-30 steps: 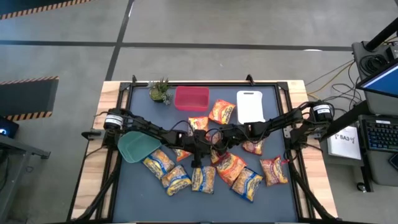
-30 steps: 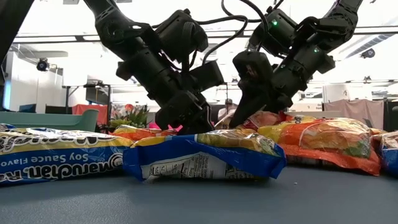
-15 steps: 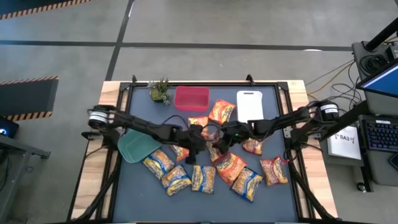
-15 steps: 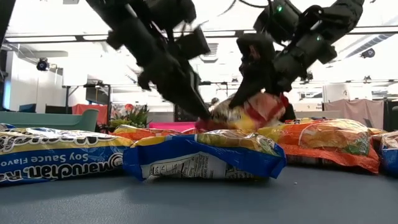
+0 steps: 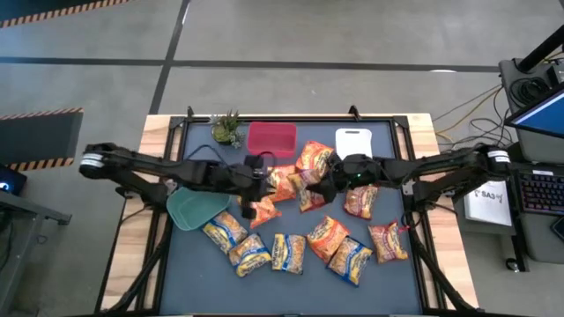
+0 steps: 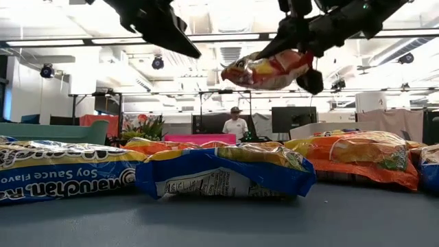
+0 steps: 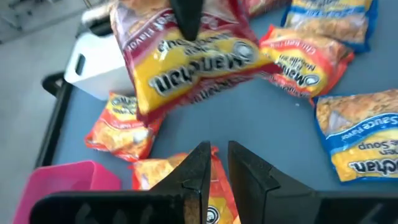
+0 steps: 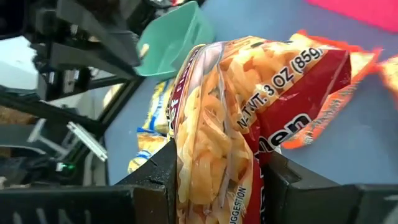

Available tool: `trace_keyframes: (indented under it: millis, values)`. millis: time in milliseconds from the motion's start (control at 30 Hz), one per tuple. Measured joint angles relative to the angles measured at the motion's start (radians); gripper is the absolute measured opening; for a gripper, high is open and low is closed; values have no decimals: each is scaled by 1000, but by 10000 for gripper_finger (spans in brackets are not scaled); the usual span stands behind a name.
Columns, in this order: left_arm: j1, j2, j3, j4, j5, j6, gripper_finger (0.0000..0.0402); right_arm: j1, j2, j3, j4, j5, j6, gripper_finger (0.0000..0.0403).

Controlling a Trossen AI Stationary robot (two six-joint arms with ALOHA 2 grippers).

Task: Sort Maruchan noodles
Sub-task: Put the red noodle pack into the white bin

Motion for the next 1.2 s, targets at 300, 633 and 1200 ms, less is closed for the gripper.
trace_keyframes:
  millis: [300,633,1200]
  values:
    - [-1,-141,-200,212,1,-33,38,-89,8,332,-618,180,-144,123]
    - [0,-189,-216,198,0,-38,38,-333,177,637,-1153,208,-698,123]
    - [0,-178,-216,179,0,-44,38,-498,342,595,-1232,272,-1532,123]
